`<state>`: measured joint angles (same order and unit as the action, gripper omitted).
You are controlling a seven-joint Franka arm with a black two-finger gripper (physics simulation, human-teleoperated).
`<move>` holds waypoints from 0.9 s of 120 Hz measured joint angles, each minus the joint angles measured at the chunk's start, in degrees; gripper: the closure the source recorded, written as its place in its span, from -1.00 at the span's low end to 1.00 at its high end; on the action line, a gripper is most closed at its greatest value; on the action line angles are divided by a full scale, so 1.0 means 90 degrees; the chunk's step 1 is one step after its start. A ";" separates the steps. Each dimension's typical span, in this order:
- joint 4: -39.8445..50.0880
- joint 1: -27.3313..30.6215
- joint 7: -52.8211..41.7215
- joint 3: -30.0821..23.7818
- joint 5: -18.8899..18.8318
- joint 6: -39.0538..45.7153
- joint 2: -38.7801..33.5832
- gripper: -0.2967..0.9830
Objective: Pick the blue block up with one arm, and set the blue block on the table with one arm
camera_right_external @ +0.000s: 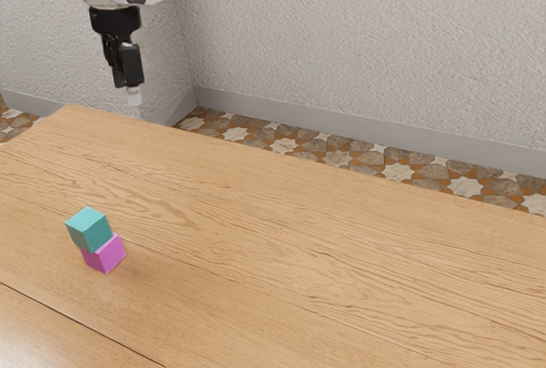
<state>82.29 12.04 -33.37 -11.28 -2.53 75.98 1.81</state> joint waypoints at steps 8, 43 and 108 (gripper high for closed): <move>0.0000 -0.0003 -0.0228 0.0001 -0.0001 -0.0023 -0.0001 -0.54; -0.0708 0.0164 -0.0932 -0.0176 -0.0039 -0.0114 -0.0426 -0.53; 0.5737 0.0981 0.0922 -0.0276 0.0264 0.2550 -0.3179 -0.54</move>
<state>133.92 20.87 -25.06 -13.77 -0.15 98.93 -26.81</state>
